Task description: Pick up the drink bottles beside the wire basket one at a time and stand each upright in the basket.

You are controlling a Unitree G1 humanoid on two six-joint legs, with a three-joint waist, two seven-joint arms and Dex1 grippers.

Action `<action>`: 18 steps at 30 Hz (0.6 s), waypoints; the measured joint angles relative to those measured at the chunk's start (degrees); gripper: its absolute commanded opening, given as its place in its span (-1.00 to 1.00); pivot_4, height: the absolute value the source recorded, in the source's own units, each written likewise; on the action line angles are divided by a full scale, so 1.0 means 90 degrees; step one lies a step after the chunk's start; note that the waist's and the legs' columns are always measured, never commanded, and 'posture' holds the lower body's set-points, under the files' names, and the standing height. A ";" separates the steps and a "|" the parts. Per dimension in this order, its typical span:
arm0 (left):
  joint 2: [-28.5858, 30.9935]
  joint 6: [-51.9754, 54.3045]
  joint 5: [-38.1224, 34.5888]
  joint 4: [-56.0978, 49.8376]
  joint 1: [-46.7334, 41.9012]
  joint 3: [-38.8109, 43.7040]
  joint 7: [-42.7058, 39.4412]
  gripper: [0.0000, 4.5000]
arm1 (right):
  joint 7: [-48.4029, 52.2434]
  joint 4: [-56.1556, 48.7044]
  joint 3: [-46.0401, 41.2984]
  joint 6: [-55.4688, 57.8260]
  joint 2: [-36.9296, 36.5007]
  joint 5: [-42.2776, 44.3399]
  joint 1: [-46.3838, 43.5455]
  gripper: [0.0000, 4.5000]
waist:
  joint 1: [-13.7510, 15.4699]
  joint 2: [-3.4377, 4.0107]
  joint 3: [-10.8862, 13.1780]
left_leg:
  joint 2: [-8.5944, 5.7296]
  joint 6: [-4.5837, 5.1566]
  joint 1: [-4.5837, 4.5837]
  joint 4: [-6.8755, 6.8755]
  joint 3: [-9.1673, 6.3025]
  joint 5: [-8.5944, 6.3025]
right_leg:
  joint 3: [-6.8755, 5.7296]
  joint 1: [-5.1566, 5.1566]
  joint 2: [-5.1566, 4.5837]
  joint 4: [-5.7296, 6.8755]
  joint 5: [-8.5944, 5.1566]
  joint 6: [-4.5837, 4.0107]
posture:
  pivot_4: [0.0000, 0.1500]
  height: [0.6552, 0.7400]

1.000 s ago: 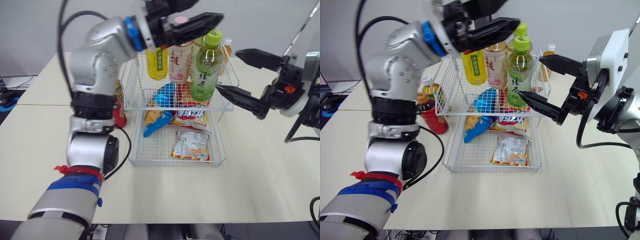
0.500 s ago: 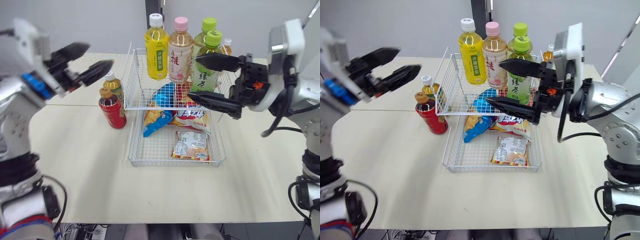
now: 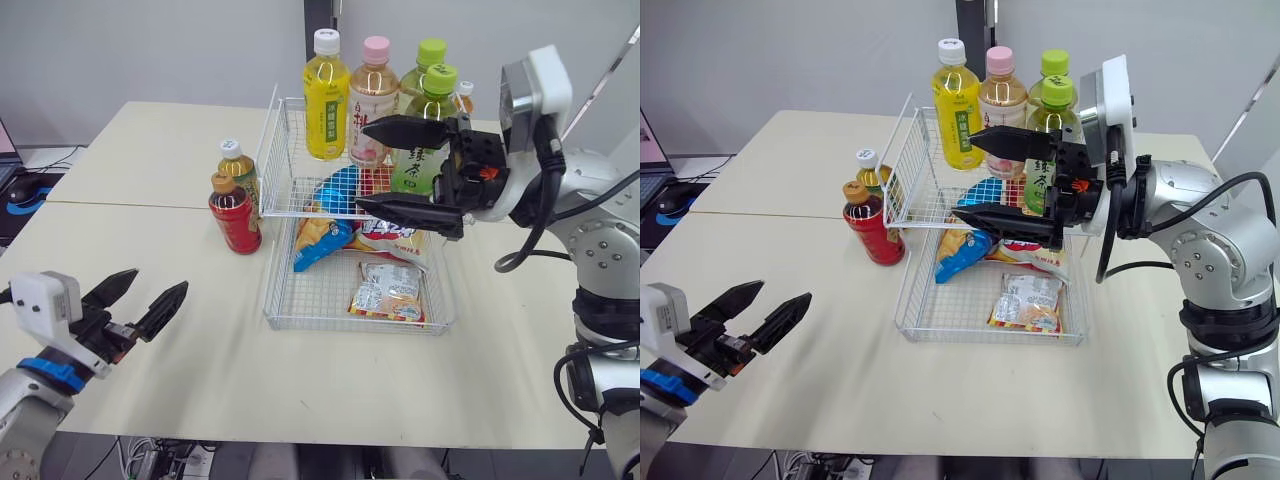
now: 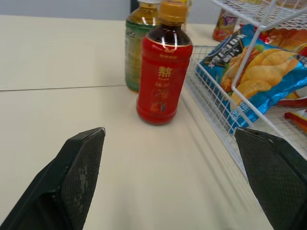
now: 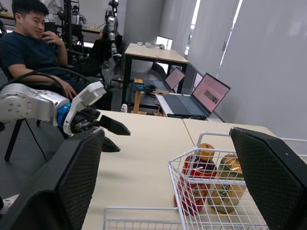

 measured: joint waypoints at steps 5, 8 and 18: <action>0.0155 -0.0229 -0.0038 0.0059 -0.0396 -0.0086 0.0370 0.99 | 0.0034 -0.0032 -0.0027 -0.0004 -0.0007 -0.0005 0.0024 1.00 | -0.0017 0.0001 0.0000 | 0.0000 0.0001 0.0005 0.0003 0.0007 0.0000 | -0.0001 0.0001 0.0007 0.0001 -0.0001 0.0003 | 1.00 1.00; 0.0437 -0.0341 0.0083 0.0353 -0.1130 -0.0524 0.0603 0.99 | -0.0004 -0.0111 -0.0044 -0.0002 -0.0001 -0.0009 0.0035 1.00 | -0.0005 0.0000 -0.0001 | -0.0001 0.0000 0.0004 0.0004 0.0011 0.0000 | -0.0003 0.0002 0.0011 -0.0001 0.0002 0.0000 | 1.00 1.00; 0.0788 -0.0760 0.1243 0.2383 -0.3745 -0.2717 0.0888 0.99 | -0.0476 -0.0699 -0.0454 0.0261 -0.0221 0.0227 0.0285 1.00 | -0.0010 0.0000 -0.0001 | -0.0004 0.0000 -0.0001 -0.0001 0.0017 0.0000 | -0.0008 -0.0003 0.0012 -0.0002 0.0004 0.0000 | 1.00 1.00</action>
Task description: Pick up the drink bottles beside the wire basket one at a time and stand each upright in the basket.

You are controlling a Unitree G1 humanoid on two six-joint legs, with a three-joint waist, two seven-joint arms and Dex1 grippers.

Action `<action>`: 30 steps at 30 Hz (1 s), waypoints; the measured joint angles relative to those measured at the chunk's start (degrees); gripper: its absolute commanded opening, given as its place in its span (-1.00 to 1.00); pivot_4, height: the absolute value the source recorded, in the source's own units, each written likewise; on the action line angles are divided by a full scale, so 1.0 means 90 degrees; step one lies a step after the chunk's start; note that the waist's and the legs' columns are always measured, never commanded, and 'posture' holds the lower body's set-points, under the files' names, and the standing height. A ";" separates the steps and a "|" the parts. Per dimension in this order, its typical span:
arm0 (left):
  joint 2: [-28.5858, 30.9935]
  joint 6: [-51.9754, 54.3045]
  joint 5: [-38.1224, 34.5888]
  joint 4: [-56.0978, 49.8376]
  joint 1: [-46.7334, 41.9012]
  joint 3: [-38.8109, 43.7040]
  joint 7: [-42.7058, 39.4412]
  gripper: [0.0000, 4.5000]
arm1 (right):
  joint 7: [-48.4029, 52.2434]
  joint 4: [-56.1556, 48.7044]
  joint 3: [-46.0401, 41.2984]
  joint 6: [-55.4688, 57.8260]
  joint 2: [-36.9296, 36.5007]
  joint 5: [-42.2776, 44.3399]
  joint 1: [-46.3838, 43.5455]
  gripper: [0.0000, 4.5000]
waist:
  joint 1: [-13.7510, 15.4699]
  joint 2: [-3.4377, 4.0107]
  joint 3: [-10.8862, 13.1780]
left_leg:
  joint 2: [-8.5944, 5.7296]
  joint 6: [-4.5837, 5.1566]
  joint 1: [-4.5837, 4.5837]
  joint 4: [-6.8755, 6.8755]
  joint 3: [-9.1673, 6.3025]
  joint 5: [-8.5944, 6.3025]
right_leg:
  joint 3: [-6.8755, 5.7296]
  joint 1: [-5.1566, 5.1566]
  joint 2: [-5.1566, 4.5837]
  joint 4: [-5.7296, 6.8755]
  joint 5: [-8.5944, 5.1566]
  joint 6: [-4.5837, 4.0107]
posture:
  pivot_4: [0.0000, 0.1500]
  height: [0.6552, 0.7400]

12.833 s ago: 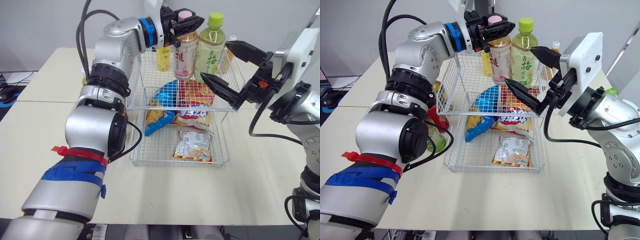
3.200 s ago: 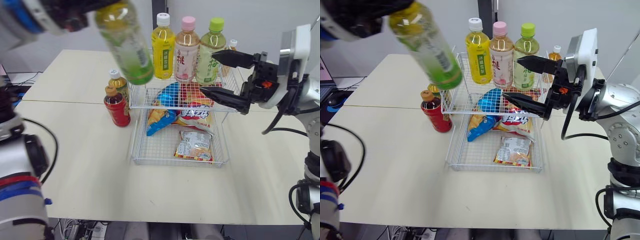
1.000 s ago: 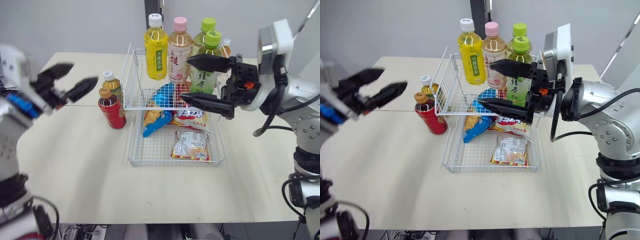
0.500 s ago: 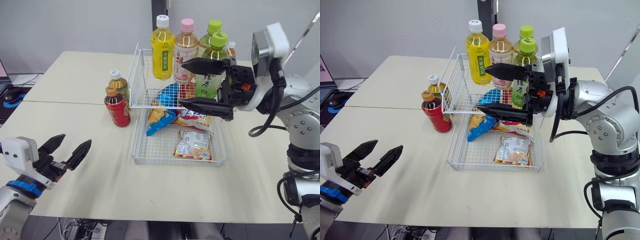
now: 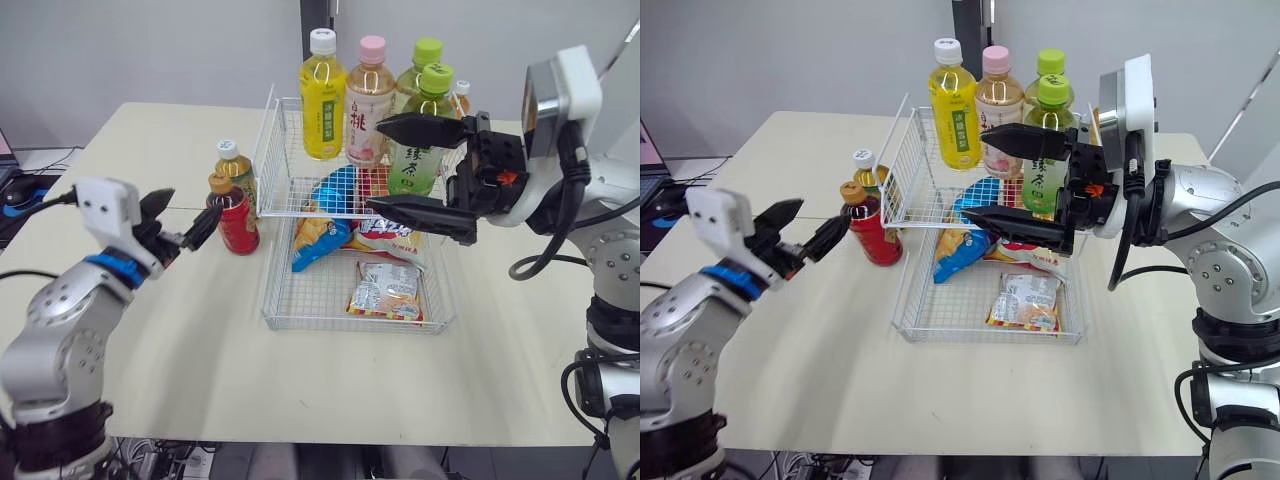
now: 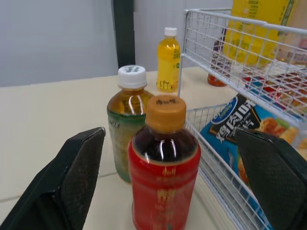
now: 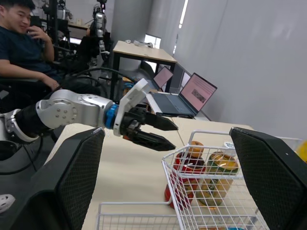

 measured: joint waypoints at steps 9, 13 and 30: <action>-0.0212 -0.0533 0.0762 0.1525 -0.1251 -0.0872 0.0079 0.99 | -0.0310 -0.0247 -0.0153 0.0131 -0.0127 0.0158 0.0141 1.00 | -0.0030 0.0000 0.0000 | 0.0000 0.0000 0.0000 -0.0002 0.0005 0.0000 | 0.0002 -0.0003 0.0000 0.0000 -0.0001 0.0001 | 1.00 1.00; -0.0309 -0.0674 0.0860 0.1777 -0.1312 -0.0975 0.0039 0.99 | -0.0331 -0.0248 -0.0152 0.0127 -0.0131 0.0131 0.0145 1.00 | -0.0022 0.0000 0.0000 | -0.0001 0.0000 -0.0002 -0.0002 0.0003 0.0000 | 0.0000 -0.0002 -0.0001 -0.0001 0.0000 0.0000 | 1.00 1.00; -0.0404 -0.0969 0.0951 0.2119 -0.1406 -0.0957 -0.0063 -0.39 | -0.0485 -0.0395 -0.0142 0.0120 -0.0129 0.0117 0.0150 1.00 | -0.0017 0.0000 0.0000 | -0.0001 0.0000 -0.0002 -0.0002 0.0003 0.0000 | -0.0001 -0.0002 -0.0002 -0.0001 -0.0001 0.0003 | 1.00 1.00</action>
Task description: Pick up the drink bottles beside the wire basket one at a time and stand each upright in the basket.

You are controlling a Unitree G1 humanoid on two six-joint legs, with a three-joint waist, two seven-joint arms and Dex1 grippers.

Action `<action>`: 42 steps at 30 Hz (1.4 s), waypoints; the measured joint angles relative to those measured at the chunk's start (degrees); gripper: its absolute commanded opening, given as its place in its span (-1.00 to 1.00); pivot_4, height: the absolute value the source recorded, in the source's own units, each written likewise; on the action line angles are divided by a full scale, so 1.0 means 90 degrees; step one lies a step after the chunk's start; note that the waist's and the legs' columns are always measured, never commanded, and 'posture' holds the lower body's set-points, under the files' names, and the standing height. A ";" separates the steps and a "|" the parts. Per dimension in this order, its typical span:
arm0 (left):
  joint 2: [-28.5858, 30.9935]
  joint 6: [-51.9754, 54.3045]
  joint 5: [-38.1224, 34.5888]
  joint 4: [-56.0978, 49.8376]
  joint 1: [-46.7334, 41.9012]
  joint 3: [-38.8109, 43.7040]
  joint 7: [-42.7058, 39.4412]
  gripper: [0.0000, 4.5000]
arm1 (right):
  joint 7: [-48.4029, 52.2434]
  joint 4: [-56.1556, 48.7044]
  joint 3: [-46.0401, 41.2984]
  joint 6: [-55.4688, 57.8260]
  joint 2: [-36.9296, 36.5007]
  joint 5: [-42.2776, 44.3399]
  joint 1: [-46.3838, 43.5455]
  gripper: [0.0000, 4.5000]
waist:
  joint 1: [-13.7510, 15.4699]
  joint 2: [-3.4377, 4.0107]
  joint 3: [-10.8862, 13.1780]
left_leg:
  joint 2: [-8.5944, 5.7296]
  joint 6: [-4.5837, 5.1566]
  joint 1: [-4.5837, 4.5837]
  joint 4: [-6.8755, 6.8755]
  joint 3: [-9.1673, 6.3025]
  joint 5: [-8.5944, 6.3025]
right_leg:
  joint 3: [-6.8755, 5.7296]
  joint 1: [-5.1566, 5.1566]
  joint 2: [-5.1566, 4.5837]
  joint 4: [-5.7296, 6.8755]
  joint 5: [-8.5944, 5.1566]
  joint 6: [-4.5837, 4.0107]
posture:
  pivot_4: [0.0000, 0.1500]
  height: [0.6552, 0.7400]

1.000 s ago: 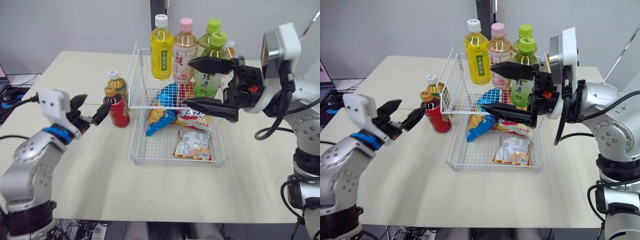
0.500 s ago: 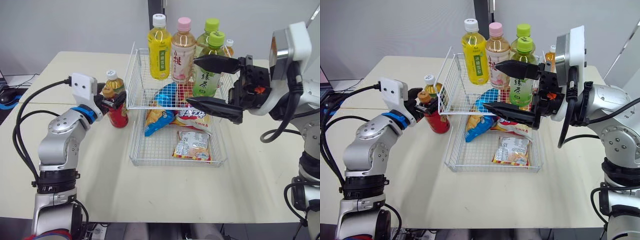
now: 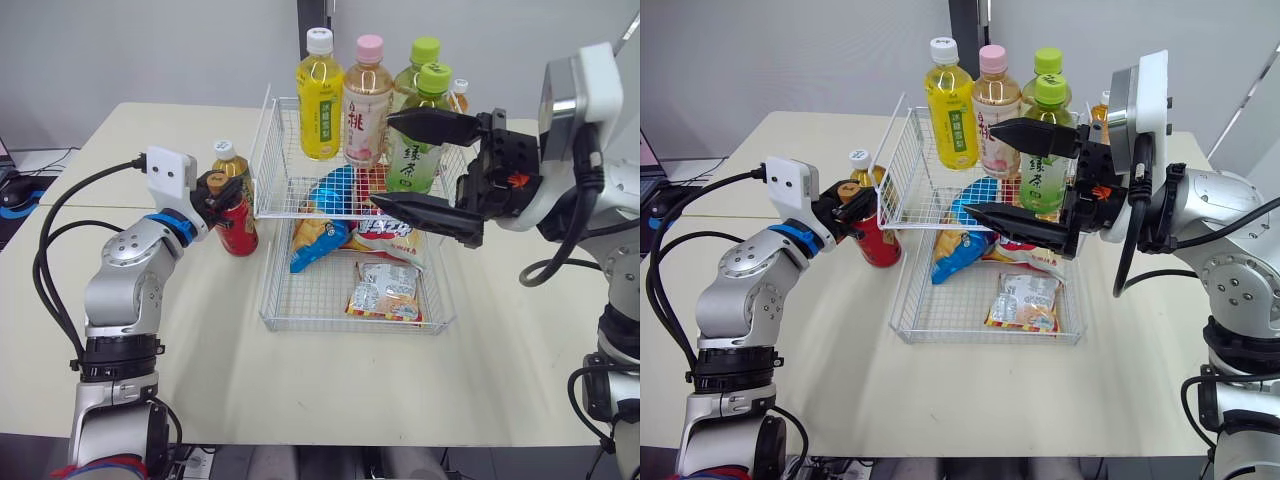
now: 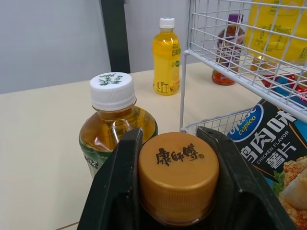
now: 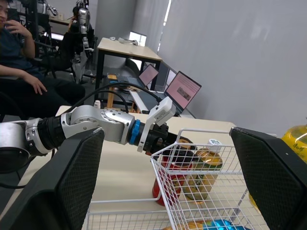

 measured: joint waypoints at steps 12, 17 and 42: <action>0.1638 0.1416 -0.1704 -0.0452 -0.0480 0.1050 -0.1283 -0.39 | -0.0030 0.0243 -0.0007 -0.0030 0.0085 -0.0002 -0.0063 1.00 | -0.0010 -0.0012 0.0011 | 0.0002 -0.0001 -0.0014 -0.0003 -0.0007 0.0000 | -0.0011 -0.0011 0.0002 -0.0005 -0.0002 0.0002 | 1.00 1.00; 0.2742 0.2429 -0.2640 -0.0134 -0.1882 0.1211 -0.2142 -0.39 | -0.0041 0.0310 -0.0017 -0.0033 0.0101 -0.0006 -0.0186 1.00 | 0.0020 -0.0014 0.0012 | -0.0002 -0.0001 -0.0023 -0.0002 -0.0016 -0.0001 | -0.0023 -0.0011 0.0000 -0.0012 -0.0007 0.0011 | 1.00 1.00; 0.0058 0.1147 -0.1368 0.1378 -0.4525 -0.1546 -0.3319 -0.39 | -0.1031 -0.0265 -0.0442 0.0030 -0.0265 -0.0212 0.0293 1.00 | -0.0018 -0.0006 0.0015 | -0.0004 -0.0001 -0.0023 0.0001 0.0000 0.0000 | -0.0001 -0.0019 0.0005 -0.0002 0.0000 -0.0001 | 1.00 1.00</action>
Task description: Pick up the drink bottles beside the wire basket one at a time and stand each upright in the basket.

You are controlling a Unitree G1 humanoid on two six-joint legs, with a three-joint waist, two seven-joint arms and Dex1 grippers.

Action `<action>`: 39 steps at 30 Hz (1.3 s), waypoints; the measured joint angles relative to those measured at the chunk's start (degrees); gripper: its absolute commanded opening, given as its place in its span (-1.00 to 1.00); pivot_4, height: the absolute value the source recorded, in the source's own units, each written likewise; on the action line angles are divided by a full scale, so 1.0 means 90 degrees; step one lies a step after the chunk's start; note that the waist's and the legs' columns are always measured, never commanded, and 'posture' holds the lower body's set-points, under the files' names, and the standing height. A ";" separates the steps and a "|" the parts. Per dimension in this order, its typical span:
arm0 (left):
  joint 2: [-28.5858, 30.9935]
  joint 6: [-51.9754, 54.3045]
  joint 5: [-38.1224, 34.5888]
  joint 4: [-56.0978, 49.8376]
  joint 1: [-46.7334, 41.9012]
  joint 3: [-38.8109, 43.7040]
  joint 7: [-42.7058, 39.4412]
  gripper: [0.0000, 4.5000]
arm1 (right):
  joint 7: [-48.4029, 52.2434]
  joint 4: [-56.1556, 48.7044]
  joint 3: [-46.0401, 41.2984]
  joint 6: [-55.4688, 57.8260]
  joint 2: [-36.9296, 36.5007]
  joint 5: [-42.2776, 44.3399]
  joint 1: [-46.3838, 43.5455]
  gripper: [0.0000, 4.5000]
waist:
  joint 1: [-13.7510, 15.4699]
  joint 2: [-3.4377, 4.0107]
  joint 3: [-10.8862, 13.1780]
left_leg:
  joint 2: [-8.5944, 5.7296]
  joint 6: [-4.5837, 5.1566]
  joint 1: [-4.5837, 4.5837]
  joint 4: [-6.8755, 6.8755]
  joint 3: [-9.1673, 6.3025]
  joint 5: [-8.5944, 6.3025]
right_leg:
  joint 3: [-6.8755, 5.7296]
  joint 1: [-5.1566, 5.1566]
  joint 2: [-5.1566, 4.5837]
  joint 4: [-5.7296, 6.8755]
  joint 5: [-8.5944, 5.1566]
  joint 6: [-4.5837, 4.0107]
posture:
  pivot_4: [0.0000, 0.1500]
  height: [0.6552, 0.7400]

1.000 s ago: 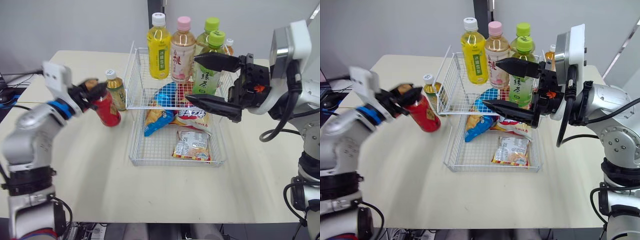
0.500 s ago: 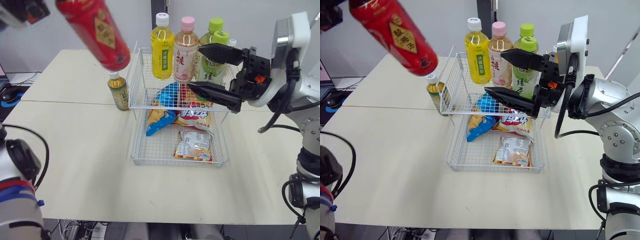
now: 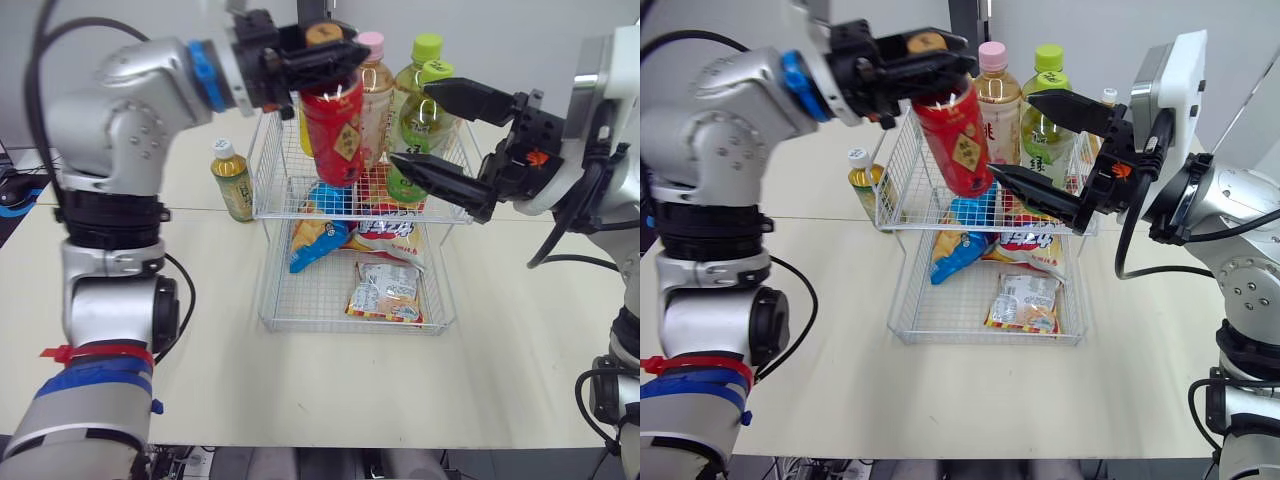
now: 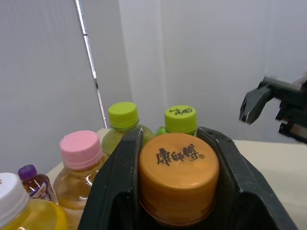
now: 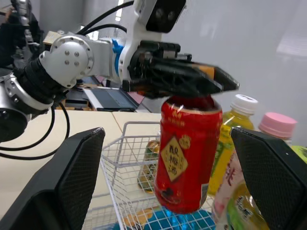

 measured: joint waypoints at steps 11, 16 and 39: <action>-0.0675 -0.0689 0.0425 0.0795 -0.0060 -0.0033 -0.0397 -0.39 | -0.0440 -0.0403 -0.0224 0.0194 -0.0223 0.0408 0.0230 1.00 | 0.0023 0.0004 0.0003 | -0.0005 0.0000 -0.0005 0.0004 -0.0002 0.0000 | -0.0001 0.0002 -0.0003 -0.0002 -0.0001 0.0002 | 1.00 1.00; -0.0830 -0.0585 0.0385 0.0794 -0.0066 0.0020 -0.0430 0.32 | -0.0534 -0.0486 -0.0282 0.0209 -0.0330 0.0510 0.0269 1.00 | 0.0015 0.0004 0.0003 | -0.0005 0.0000 -0.0004 0.0004 -0.0004 0.0000 | -0.0002 0.0003 -0.0002 0.0000 -0.0001 0.0002 | 1.00 1.00; 0.1303 0.1183 -0.0439 -0.2517 0.3775 0.3469 0.1980 0.97 | 0.0668 0.0124 0.0336 -0.0081 -0.0051 0.0708 -0.0095 1.00 | -0.0083 0.0007 0.0000 | 0.0006 -0.0002 0.0021 0.0001 0.0000 0.0000 | 0.0002 0.0018 -0.0011 0.0003 -0.0001 0.0002 | 1.00 1.00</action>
